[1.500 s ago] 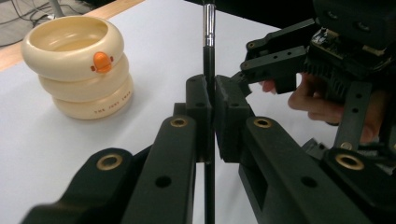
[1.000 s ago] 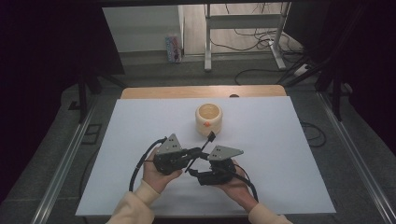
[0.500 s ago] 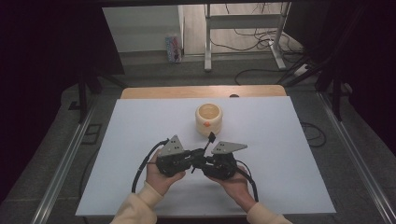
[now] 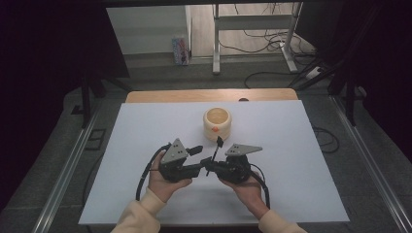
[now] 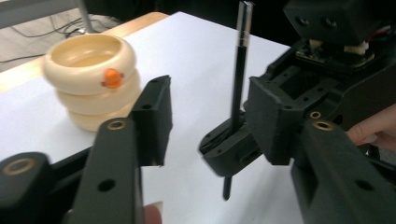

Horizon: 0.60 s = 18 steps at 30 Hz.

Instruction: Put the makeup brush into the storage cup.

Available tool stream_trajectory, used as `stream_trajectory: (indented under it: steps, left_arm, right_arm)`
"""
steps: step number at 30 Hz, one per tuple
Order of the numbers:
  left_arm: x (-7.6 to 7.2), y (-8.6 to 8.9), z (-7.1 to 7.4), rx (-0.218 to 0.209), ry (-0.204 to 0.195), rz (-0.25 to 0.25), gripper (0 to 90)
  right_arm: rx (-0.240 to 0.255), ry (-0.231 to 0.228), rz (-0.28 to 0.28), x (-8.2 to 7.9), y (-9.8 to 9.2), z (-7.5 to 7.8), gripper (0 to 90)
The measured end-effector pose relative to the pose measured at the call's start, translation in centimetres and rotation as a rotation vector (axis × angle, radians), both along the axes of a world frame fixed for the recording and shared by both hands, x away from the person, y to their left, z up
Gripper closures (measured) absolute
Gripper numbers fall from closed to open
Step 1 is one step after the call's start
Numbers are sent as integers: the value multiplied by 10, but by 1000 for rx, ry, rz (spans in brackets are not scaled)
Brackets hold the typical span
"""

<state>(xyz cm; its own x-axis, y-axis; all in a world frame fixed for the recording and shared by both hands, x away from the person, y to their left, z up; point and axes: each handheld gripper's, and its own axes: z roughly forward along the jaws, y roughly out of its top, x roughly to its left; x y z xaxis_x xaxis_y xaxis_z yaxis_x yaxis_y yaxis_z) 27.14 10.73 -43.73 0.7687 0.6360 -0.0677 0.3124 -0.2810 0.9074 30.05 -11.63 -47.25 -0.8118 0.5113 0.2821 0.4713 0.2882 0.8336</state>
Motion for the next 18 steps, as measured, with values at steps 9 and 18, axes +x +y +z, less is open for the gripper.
stream_trajectory:
  steps: [9, 18]
  left_arm:
    - [6, 29, 5, 30, 77, 120, 328]
    - [4, 52, -4, 91, 139, 177, 154]
  right_arm:
    - [2, -6, -22, 2, -6, 2, 845]
    - [7, -18, -36, 4, -12, 5, 844]
